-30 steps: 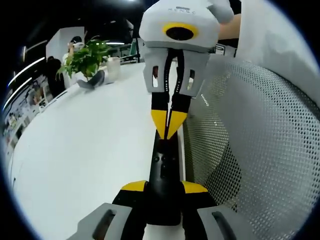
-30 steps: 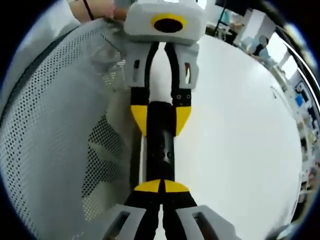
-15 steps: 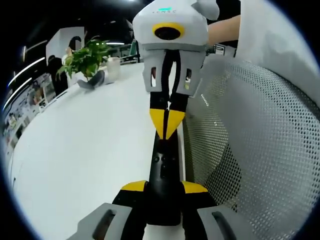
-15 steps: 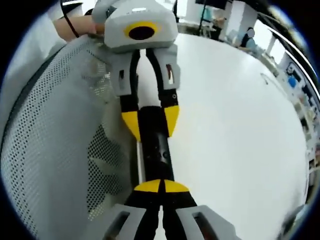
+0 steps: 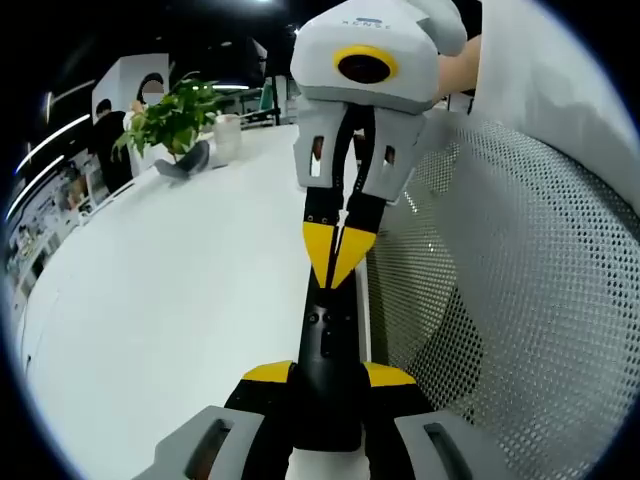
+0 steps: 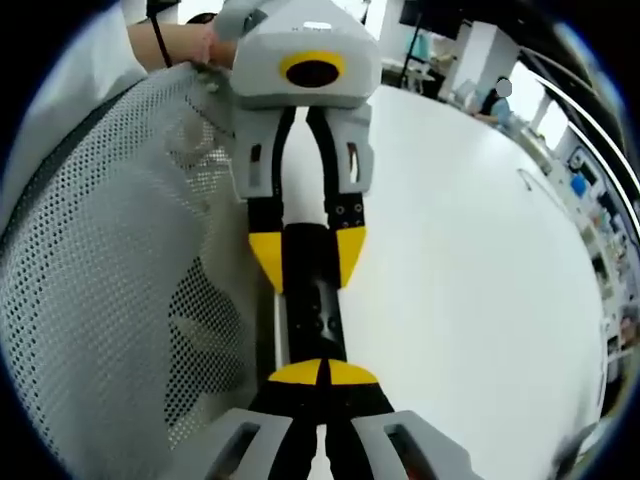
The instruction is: Press the specified remote control buttons in sequence, fully releasing each button before pressing the next.
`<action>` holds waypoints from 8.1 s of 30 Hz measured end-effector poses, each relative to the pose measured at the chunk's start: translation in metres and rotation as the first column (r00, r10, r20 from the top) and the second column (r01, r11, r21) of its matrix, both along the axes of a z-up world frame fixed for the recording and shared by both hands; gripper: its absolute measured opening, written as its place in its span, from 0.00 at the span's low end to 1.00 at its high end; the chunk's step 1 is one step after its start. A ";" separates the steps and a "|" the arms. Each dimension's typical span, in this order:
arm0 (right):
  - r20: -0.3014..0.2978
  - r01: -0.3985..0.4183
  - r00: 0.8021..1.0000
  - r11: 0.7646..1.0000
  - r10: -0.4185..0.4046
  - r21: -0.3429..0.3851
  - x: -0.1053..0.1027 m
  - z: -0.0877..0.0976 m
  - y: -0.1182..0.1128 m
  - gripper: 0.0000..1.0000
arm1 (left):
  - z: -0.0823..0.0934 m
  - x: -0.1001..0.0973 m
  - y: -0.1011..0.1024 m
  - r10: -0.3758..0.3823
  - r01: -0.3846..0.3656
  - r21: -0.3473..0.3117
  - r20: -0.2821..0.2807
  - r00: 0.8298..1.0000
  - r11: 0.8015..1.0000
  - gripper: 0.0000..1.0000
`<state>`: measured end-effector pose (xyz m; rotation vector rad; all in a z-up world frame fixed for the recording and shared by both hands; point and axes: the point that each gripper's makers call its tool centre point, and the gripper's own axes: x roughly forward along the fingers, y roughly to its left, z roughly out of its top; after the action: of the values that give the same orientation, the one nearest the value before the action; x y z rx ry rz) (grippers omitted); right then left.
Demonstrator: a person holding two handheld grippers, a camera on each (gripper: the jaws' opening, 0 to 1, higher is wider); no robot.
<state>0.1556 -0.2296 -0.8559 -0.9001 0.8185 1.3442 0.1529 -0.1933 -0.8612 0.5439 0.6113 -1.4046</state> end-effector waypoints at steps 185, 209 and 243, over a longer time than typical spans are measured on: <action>-0.311 0.140 0.934 0.980 -0.178 -0.143 0.009 -0.004 0.028 0.00 | 0.000 -0.003 -0.002 -0.019 0.019 0.005 0.001 1.000 1.000 0.24; -0.183 0.255 0.955 0.962 -0.234 0.099 0.001 0.007 0.032 0.00 | 0.000 -0.003 -0.003 -0.016 0.016 -0.013 -0.005 1.000 1.000 0.24; -0.005 0.099 0.995 0.994 -0.099 0.042 -0.006 0.001 0.040 0.00 | 0.000 -0.002 -0.003 -0.017 0.017 -0.014 -0.005 1.000 1.000 0.24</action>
<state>0.1497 -0.1896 -0.8545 -0.8143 0.8237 1.2726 0.1504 -0.1959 -0.8613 0.5353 0.6017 -1.4262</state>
